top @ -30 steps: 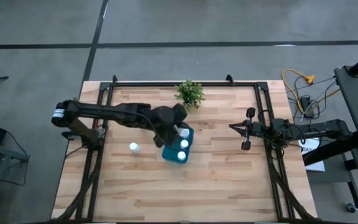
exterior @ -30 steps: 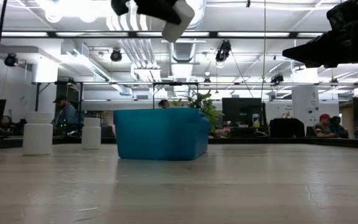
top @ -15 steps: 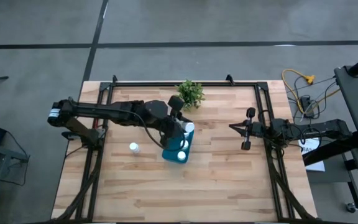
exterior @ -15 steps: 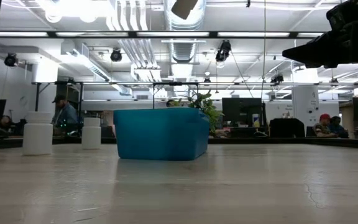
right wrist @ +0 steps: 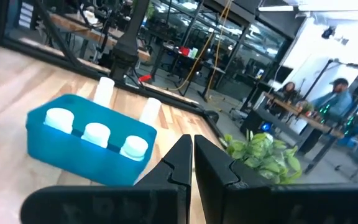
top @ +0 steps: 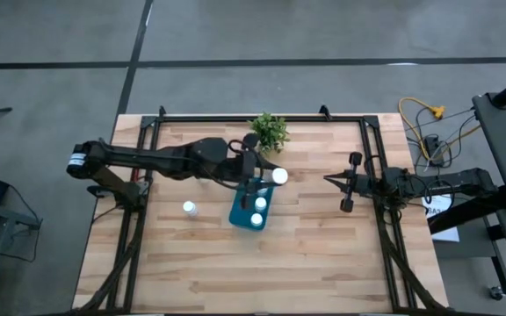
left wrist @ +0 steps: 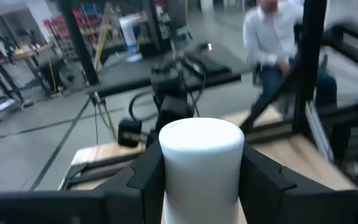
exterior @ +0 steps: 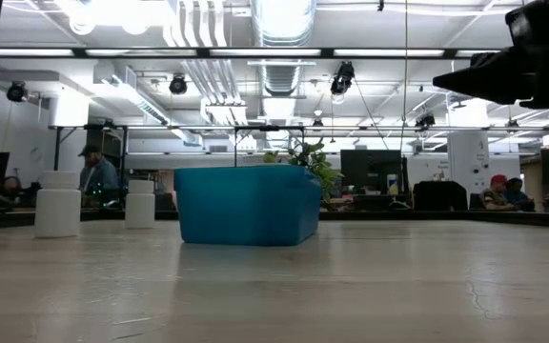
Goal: Pick and place pill bottles into a basket
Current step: Put the white medicine bottle into the blue bin
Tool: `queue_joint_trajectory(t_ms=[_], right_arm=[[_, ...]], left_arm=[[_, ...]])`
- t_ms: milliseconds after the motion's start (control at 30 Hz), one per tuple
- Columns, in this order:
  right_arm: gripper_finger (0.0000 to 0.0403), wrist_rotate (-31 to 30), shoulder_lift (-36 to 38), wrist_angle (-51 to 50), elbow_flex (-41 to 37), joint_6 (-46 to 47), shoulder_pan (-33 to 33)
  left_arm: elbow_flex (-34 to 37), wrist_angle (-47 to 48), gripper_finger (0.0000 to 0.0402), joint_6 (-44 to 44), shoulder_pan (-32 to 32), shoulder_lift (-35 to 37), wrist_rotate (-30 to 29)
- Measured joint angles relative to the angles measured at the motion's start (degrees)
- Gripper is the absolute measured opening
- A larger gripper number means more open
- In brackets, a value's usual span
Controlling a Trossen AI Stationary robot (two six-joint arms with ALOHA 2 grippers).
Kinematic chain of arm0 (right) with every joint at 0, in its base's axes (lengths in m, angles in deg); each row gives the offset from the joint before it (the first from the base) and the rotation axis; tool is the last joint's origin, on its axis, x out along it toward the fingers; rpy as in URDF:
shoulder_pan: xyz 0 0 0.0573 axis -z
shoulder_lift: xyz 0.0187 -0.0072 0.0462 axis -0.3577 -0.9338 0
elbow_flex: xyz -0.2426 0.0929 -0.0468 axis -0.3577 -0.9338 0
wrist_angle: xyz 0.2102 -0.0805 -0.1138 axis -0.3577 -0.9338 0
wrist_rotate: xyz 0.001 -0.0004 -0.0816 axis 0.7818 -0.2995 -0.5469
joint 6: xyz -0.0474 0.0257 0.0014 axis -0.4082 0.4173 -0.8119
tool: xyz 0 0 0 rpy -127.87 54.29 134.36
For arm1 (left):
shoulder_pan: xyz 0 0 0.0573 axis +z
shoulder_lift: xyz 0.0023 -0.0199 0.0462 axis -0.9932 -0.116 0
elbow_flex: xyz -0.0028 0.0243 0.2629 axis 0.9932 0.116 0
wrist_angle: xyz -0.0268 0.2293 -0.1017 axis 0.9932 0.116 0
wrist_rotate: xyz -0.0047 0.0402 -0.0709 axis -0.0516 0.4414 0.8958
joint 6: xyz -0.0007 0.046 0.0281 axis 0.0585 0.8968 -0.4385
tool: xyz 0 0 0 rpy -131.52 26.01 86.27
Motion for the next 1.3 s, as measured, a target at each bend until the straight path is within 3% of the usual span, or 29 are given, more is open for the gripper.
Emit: queue_joint_trajectory(t_ms=[133, 333, 533, 700, 800, 1100, 1300], right_arm=[[0.0009, 0.01, 0.0, 0.11, 0.0, 7.12, 0.02], [0.0009, -4.82, 0.06, 1.55, 0.02, 8.92, 0.04], [0.0009, -0.74, -0.1, 4.47, 0.0, 13.33, 0.03], [0.0009, 6.81, -1.66, 12.86, 0.02, 5.36, 0.0], [0.0009, 7.34, -3.97, 16.7, 0.02, -0.12, 0.0], [0.0013, 5.05, -14.97, 22.93, 2.88, -11.38, 0.0], [0.006, 1.33, -26.17, 21.77, 12.26, -15.35, 0.0]], left_arm=[[4.69, -9.97, 0.014, -4.38, 0.52, 0.13, 0.03], [14.71, -36.12, 0.014, -12.57, 2.14, 0.31, -1.11], [22.48, -55.24, 0.0139, -20.1, 3.52, 0.2, -1.6], [26.82, -64.7, 0.0139, -22.58, 3.51, 0.15, -5.61], [29.35, -72.11, 0.0139, -25.5, 3.5, 0.11, -8.4], [31.33, -76.93, 0.0138, -28.1, 3.52, -0.63, -13.06], [30.58, -80.97, 0.0138, -30.26, 3.92, -3.99, -14.81]])
